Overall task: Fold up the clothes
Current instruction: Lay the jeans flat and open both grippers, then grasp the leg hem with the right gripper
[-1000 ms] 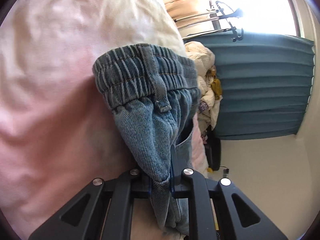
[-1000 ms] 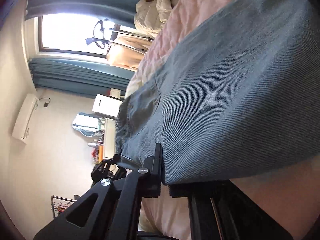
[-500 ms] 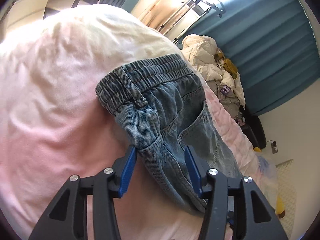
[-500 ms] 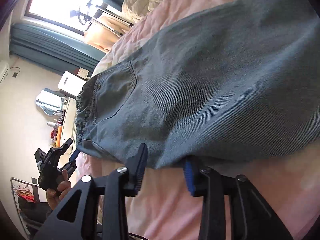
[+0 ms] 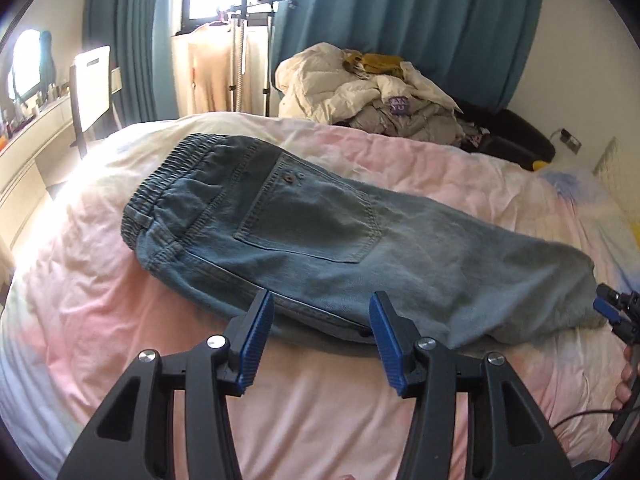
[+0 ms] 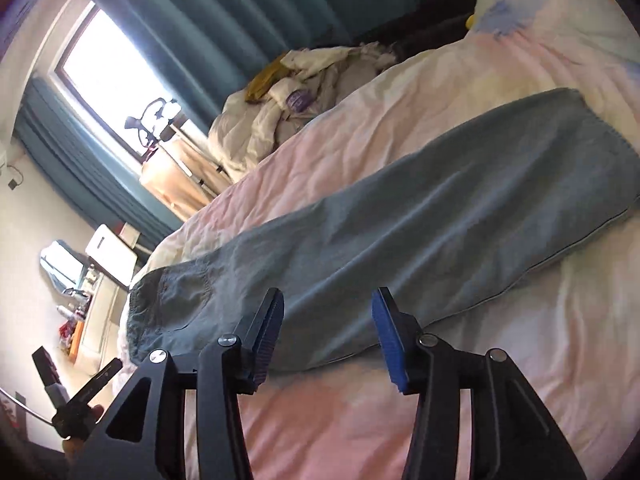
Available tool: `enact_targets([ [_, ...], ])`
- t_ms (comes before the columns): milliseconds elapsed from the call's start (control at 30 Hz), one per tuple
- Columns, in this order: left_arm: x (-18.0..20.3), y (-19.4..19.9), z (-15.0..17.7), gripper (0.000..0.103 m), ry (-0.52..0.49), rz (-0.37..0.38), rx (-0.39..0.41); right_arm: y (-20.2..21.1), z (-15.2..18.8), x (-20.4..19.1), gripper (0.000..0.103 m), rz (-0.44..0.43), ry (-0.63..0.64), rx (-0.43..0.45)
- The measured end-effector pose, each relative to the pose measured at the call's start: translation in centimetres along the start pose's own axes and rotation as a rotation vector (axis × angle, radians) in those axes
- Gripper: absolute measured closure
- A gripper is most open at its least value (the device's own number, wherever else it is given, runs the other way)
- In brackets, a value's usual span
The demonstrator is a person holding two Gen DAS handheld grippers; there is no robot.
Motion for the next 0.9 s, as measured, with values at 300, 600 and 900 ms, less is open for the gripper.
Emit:
enact_targets([
  [300,14.6,2.5,1.2,0.052,-0.275,0.063,-0.043,-0.7,-2.9,19.6,0.054,0.141,-0.31,0.069],
  [600,26.3,7.2,1.9,0.052,-0.479,0.24,-0.06,-2.6,-3.4,30.1,0.049,0.073,-0.594,0.157],
  [900,28.2,5.5,3.0,0.052,-0.464,0.324,-0.121,-4.3,-4.6,30.7,0.049,0.068,-0.527,0.15],
])
Point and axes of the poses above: each gripper's, at about its wrist camera, not at the fingertips, and y roughly against the way its jaws point, x to its right, z to its underside, the point moved 1 cm from there along -y, roughly the way its jaws point, and after that the axes turned 2 degrees about z, right-handed, at the moved point
